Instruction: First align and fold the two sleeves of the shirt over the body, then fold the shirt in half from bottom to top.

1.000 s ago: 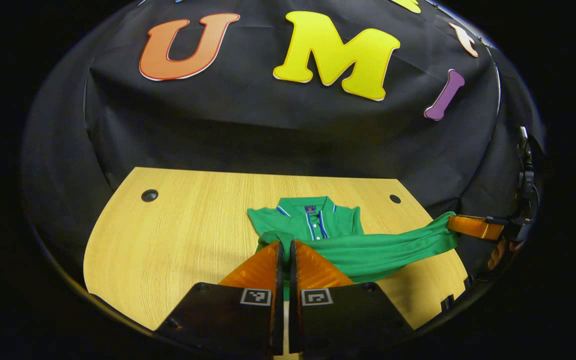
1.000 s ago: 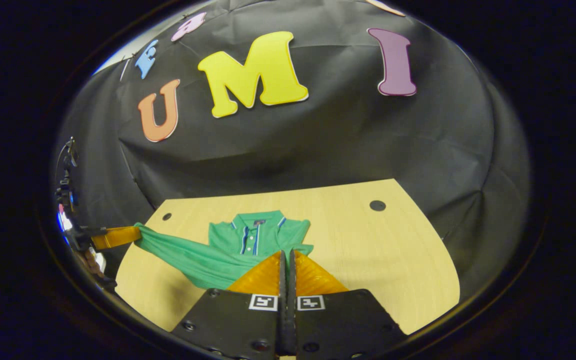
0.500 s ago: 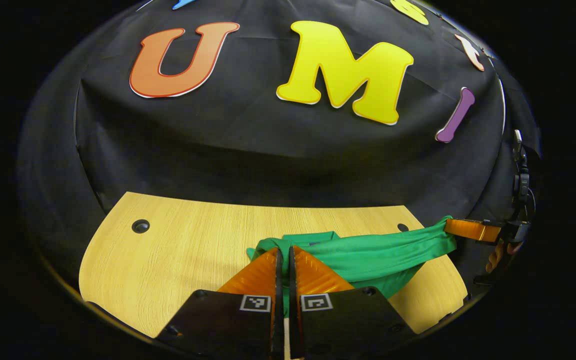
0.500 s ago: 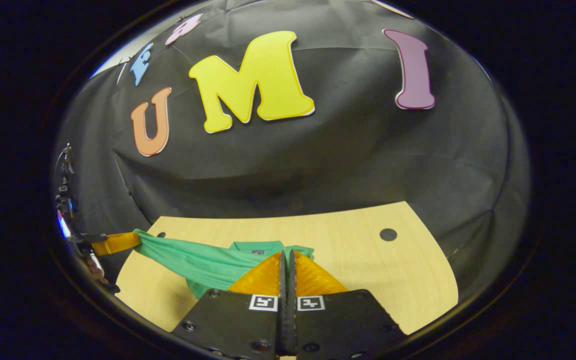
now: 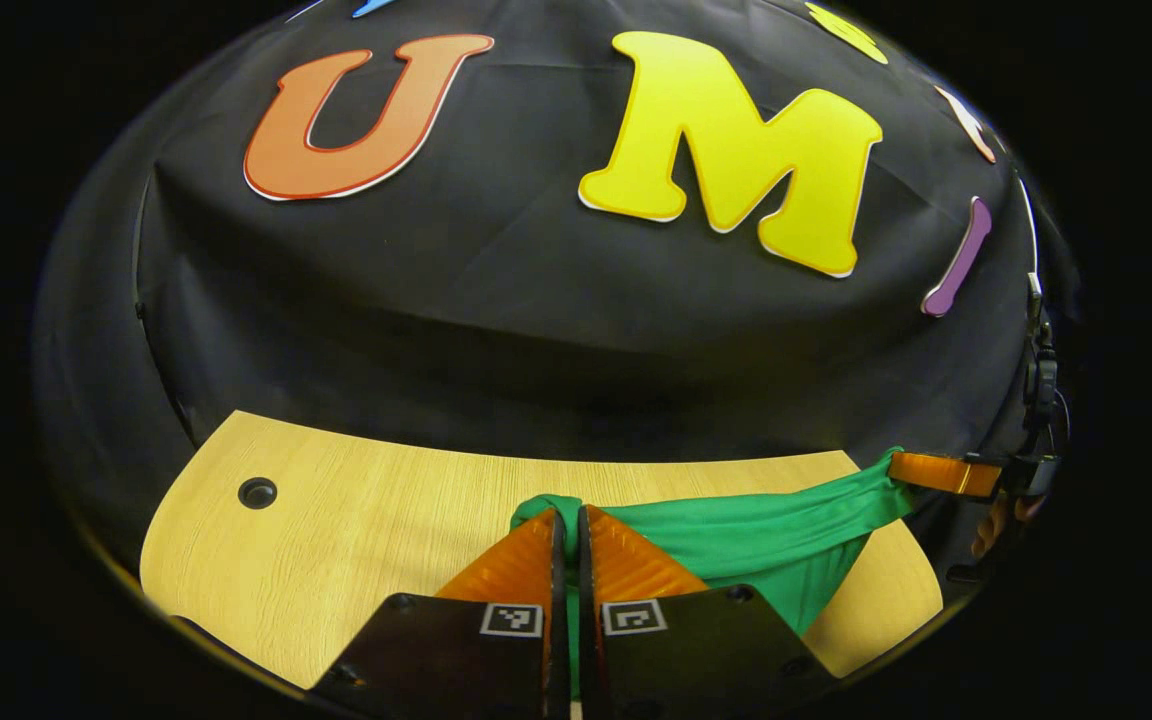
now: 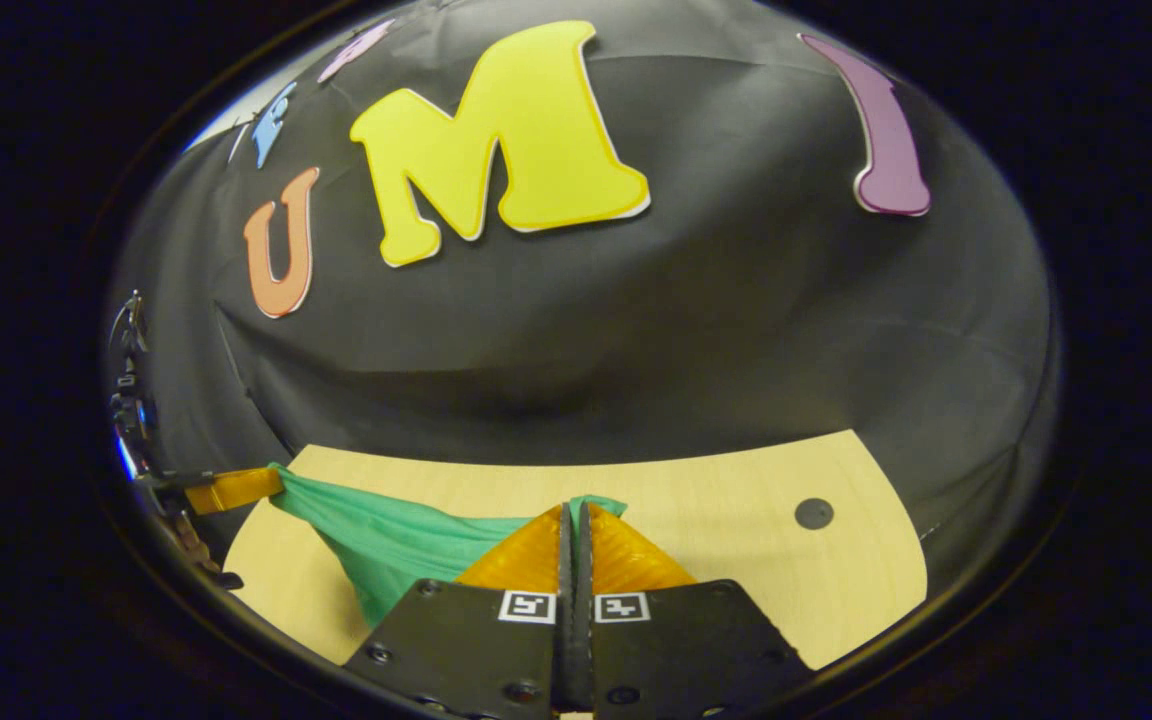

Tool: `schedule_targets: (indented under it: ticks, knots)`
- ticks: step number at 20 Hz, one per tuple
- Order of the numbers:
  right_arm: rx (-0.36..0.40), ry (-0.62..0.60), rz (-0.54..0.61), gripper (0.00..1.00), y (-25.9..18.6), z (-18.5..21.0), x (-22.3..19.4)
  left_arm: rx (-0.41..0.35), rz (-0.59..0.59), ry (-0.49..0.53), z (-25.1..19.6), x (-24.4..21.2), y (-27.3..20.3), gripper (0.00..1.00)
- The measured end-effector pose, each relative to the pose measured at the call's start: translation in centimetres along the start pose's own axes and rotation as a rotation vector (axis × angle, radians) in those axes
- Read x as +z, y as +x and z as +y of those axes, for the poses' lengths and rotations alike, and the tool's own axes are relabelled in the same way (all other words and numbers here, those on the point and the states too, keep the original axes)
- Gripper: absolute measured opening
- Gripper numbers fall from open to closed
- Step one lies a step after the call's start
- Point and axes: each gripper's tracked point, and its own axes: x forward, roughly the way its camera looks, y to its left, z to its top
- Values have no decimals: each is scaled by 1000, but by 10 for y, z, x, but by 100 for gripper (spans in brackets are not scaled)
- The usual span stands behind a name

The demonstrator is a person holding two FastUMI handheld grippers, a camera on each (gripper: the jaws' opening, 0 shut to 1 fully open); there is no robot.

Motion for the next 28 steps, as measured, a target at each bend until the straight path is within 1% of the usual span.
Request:
schedule_targets:
  ticks: [5, 8, 10, 11, 13, 15, 16, 17, 18, 19, 21, 22, 23, 25, 26, 27, 28]
  knots:
    - [24, -7, 10, 0, 48, 2, 1, 19, -5, 35, 9, -5, 36, 10]
    - [8, -34, 26, 0, 68, -3, -14, 36, 2, 32, 15, -15, 54, 12]
    - [9, -23, 53, 1, 78, -4, -24, 46, 23, 20, 16, -27, 63, 17]
    - [-6, -24, 75, 7, 83, -9, -32, 59, 36, 15, 17, -30, 64, 25]
    - [-6, -27, 64, 49, 79, -9, -33, 73, 23, -2, 18, -27, 60, 63]
    - [-16, -41, 19, 90, 69, -9, -22, 87, 3, 13, 18, -19, 58, 100]
    - [-24, -51, -2, 94, 65, -10, -18, 100, -4, 31, 20, -17, 52, 100]
    - [-30, -62, -25, 89, 59, -9, -11, 107, -15, 40, 21, -13, 49, 100]
    - [-37, -75, -45, 92, 55, -8, -6, 111, -27, 40, 21, -8, 44, 100]
    - [-42, -85, -60, 96, 48, -6, 0, 116, -37, 38, 20, -3, 38, 100]
    - [-37, -93, -89, 96, 33, 2, 12, 130, -50, 27, 19, 4, 23, 100]
    - [-38, -101, -105, 92, 24, 6, 16, 131, -57, 20, 17, 8, 14, 100]
    - [-38, -111, -124, 96, 11, 11, 23, 131, -71, 12, 16, 13, 4, 100]
    - [-40, -126, -158, 96, -14, 21, 30, 131, -105, 1, 12, 24, -20, 100]
    - [-41, -131, -179, 92, -30, 28, 34, 130, -126, 0, 11, 30, -34, 100]
    - [-41, -137, -200, 96, -47, 35, 37, 129, -147, 2, 8, 36, -48, 100]
    - [-45, -146, -219, 96, -63, 41, 40, 125, -164, 7, 6, 40, -62, 100]
